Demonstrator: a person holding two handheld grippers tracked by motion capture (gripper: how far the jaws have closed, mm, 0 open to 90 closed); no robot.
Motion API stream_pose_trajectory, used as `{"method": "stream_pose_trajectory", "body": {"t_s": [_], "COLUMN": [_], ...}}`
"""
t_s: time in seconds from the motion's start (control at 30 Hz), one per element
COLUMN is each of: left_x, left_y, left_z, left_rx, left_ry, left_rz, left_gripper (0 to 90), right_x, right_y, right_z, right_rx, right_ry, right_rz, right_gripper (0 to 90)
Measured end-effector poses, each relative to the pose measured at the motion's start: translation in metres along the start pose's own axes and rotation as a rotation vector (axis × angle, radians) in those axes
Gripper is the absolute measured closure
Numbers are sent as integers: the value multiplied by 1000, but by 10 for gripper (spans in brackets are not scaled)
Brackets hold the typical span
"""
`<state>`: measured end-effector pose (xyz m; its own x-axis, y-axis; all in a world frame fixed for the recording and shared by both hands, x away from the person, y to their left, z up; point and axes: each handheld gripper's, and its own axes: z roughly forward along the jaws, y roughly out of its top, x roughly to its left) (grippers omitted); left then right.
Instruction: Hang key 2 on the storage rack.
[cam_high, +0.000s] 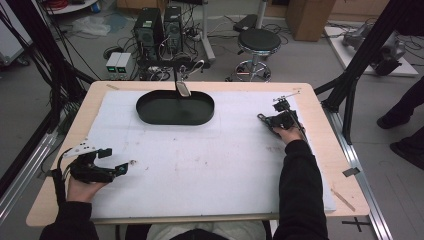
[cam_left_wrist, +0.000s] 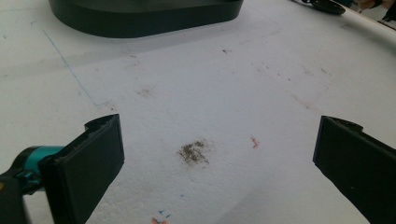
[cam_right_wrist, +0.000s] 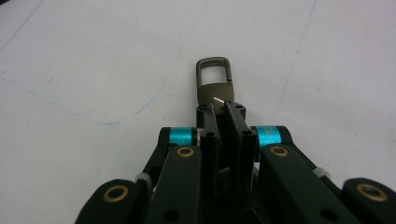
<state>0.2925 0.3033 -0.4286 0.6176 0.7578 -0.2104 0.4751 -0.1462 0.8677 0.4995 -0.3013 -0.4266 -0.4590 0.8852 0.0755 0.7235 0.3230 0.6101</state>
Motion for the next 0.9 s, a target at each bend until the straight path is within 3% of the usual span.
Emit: {"method": "stream_pose_trajectory", "body": {"t_s": [0.3,0.57,0.9], "left_x": [0,1,1], "left_y": [0,1,1], "left_z": [0,0,0], "left_rx": [-1,-9,-12], "left_ry": [-1,-3,-2], "left_rz": [2,3,-1], "left_gripper": [23,23,24], "right_x": [5,24,30], "right_y": [6,28,39], "right_z": [-17,-43,-60], "right_rx": [-64,-139,-191], "right_ry": [30,58,91], "right_rz": [10,-56,-60], "right_gripper": [851,851,850]}}
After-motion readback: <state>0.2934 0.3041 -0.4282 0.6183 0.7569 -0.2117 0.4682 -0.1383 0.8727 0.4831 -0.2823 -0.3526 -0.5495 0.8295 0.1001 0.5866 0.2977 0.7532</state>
